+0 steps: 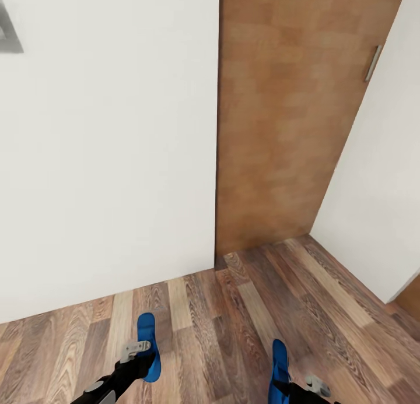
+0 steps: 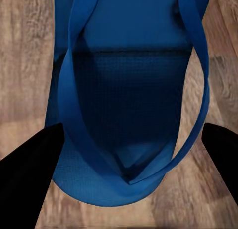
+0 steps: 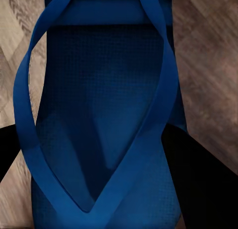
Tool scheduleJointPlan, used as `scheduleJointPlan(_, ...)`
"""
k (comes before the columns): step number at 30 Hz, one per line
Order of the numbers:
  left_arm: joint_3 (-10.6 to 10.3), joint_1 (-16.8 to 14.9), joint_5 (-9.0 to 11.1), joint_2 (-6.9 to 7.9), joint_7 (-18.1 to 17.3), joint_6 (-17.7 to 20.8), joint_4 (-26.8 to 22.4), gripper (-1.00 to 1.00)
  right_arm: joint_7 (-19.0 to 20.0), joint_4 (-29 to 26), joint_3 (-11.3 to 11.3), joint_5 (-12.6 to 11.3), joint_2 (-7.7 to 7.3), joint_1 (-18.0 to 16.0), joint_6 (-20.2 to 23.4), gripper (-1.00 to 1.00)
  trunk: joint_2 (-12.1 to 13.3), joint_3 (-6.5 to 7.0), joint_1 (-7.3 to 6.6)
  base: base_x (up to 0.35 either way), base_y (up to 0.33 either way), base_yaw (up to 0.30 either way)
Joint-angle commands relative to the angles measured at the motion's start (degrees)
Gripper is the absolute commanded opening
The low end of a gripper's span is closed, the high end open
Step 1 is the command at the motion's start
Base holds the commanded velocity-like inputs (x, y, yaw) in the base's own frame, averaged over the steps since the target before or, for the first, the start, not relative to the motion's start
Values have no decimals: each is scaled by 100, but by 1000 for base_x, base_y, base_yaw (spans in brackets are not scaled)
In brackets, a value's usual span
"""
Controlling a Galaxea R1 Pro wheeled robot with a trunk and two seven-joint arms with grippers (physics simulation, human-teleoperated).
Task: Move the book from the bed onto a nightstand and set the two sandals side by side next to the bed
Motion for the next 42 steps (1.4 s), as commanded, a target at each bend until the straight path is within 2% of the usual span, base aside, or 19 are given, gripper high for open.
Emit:
scheduleJointPlan(1,-46,-7,58,2,-8,-26,6,-100,2,-7,31,-62,-5,0,39,-100,-2,-5,-1,0,0,292)
scheduleJointPlan(42,-49,-7,58,-2,-8,-26,6,-100,-4,-7,25,-58,-5,0,39,-100,-2,-5,-1,0,0,292)
